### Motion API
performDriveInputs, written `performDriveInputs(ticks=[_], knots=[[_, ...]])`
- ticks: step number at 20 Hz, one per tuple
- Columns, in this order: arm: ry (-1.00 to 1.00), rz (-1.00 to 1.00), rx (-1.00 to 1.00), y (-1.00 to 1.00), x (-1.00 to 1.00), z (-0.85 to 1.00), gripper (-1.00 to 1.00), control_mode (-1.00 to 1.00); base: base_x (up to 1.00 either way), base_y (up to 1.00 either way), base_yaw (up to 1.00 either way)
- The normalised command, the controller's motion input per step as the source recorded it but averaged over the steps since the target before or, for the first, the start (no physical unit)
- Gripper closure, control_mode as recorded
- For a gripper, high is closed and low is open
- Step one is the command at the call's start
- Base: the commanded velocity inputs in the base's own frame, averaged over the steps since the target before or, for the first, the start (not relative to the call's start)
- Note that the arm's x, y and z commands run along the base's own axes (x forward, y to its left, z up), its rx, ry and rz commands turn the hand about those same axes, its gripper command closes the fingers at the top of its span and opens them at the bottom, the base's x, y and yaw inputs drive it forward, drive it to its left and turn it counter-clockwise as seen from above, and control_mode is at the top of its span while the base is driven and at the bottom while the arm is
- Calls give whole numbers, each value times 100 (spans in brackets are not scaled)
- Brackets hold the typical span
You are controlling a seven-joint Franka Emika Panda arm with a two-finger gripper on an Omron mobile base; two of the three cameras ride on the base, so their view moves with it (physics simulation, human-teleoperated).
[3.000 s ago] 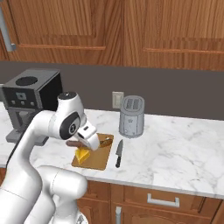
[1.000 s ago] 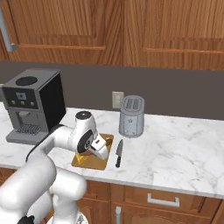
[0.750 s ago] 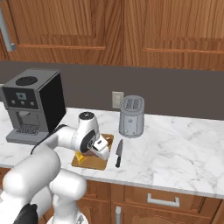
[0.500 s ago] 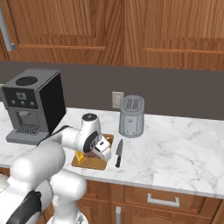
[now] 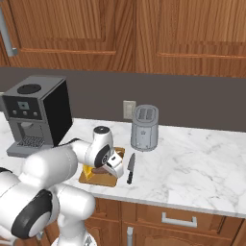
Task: Retrieve the sausage and cheese from the fridge and place them on the cutting board on the counter.
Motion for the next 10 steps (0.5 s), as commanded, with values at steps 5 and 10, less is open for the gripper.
performDriveInputs(ticks=[5, 10], knots=[[0, 0, 0, 8, 0, -24, 100, -100, 0, 0, 0], [-1, 3, 1, 20, 0, -24, 100, -100, 0, 0, 0]])
